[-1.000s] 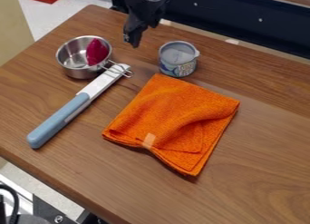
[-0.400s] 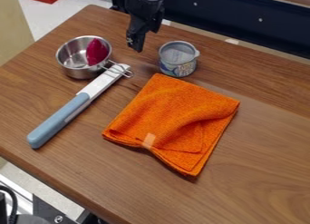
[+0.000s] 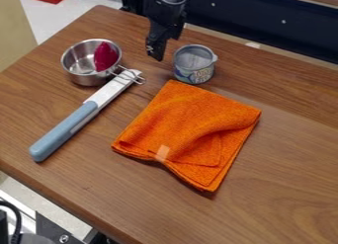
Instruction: Push the can to the right side of the table
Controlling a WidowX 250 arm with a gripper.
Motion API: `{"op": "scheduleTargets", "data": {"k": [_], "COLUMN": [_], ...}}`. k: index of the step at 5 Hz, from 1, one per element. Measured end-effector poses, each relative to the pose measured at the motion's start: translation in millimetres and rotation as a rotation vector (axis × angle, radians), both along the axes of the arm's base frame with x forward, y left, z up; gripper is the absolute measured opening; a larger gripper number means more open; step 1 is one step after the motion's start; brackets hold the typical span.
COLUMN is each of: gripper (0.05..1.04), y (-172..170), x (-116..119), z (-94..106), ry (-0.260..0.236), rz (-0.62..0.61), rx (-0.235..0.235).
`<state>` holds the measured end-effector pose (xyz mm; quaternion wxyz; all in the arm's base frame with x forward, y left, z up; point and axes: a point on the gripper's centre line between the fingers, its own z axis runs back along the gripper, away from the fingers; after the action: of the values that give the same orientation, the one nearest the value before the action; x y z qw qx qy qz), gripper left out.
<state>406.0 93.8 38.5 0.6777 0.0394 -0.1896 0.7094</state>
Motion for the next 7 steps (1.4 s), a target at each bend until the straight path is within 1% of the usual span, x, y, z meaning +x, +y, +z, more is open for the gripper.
{"op": "scheduleTargets", "data": {"k": [1,2,3,4,5,6,7], "gripper": [0.999,0.999,0.999,0.999,0.999,0.999,0.999], "y": [-10,-19,-26,-37,-60,-86,-111], "x": [0,1,3,5,3,4,6], "z": [-2.8,-2.4,-5.9,-6.0,-10.5,-8.4,-2.2], "ry": [0.019,0.015,0.023,0.03,0.047,0.045,0.039], "rz": [0.019,0.035,0.04,0.041,0.042,0.034,0.024], "rx": [-0.005,0.002,-0.013,-0.017,-0.025,-0.053,-0.068]}}
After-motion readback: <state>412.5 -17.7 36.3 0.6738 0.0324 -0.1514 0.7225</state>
